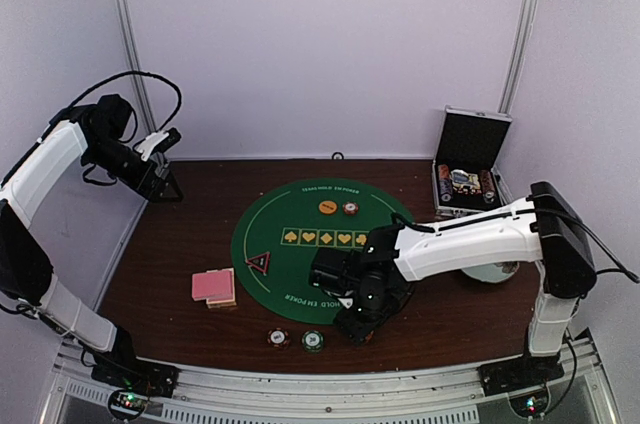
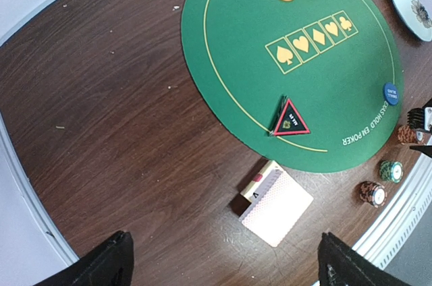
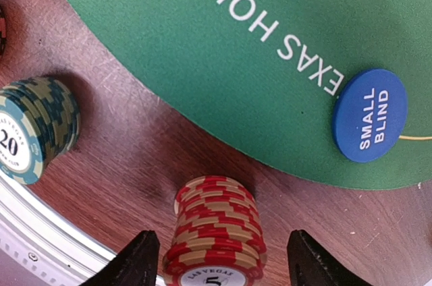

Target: Distribute texas hold em gaming equipment

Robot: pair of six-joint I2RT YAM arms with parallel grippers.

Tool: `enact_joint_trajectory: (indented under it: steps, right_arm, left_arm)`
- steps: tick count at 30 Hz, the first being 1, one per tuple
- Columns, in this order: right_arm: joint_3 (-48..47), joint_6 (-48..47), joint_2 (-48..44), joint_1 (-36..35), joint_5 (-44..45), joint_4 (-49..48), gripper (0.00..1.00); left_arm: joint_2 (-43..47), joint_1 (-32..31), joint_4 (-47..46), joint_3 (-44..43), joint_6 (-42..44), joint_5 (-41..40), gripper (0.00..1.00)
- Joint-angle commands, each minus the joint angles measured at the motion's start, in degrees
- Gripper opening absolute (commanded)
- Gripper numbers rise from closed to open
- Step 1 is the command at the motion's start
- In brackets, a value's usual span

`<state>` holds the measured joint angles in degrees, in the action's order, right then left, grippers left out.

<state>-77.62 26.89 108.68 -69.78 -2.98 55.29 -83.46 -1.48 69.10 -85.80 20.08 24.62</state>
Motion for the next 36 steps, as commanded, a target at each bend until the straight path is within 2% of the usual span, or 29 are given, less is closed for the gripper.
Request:
enact_joint_trajectory:
  steps: [1, 22, 30, 36]
  right_arm:
    - [0.7, -0.1, 0.9, -0.4, -0.4, -1.1, 0.68]
    - [-0.5, -0.1, -0.9, -0.4, 0.8, 1.2, 0.35]
    - [-4.9, -0.7, -1.9, -0.4, 2.7, 6.4, 0.3]
    - [-9.6, -1.8, -1.4, -0.4, 3.7, 10.6, 0.29]
  left_arm:
    - [0.5, 0.4, 0.4, -1.0, 0.9, -0.4, 0.97]
    - [0.5, 0.4, 0.5, -1.0, 0.8, -0.3, 0.98]
    - [0.5, 0.4, 0.0, -0.6, 0.8, -0.2, 0.98]
    - [0.5, 0.4, -0.1, -0.4, 0.7, 0.2, 0.98]
